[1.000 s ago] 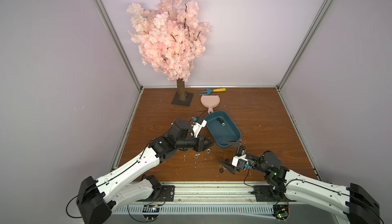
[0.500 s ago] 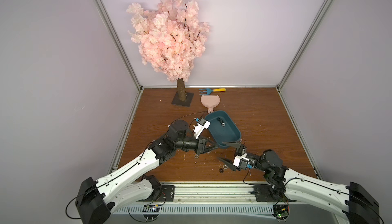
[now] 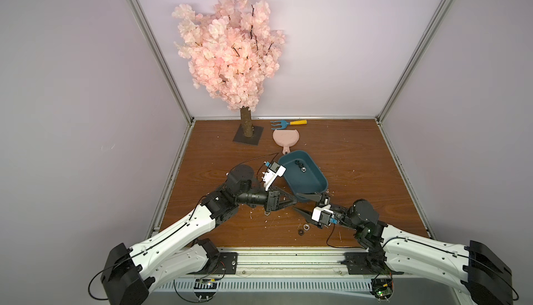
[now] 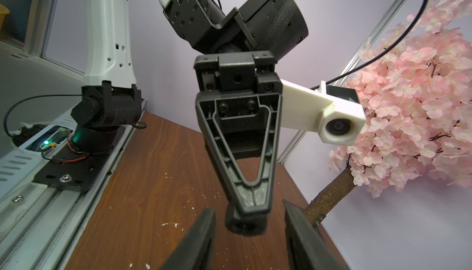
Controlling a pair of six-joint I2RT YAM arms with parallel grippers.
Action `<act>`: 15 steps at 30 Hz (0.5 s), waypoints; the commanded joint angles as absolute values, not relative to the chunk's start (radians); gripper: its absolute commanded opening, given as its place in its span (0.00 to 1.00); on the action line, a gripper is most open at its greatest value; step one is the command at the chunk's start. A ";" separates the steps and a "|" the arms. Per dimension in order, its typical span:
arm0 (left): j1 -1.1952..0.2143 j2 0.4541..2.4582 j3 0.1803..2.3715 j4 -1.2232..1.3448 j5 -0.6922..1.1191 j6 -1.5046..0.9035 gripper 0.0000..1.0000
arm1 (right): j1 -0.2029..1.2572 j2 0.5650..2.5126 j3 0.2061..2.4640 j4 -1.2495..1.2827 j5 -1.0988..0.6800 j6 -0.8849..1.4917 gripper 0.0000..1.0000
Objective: Put the nuts on the desktop into the storage box
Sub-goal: Pick up the nut from the center of the board.
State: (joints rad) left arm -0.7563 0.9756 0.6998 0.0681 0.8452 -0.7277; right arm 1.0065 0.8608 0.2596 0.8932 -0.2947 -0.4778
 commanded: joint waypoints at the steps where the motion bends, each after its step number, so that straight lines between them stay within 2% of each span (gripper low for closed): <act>1: -0.751 0.960 0.693 0.107 0.868 -0.727 0.19 | 1.006 0.854 0.305 0.931 -0.305 -0.453 0.43; 6: -0.752 0.962 0.681 0.135 0.879 -0.738 0.19 | 1.005 0.843 0.305 0.930 -0.294 -0.449 0.32; 15: -0.752 0.973 0.661 0.184 0.897 -0.765 0.22 | 1.003 0.845 0.305 0.936 -0.291 -0.436 0.31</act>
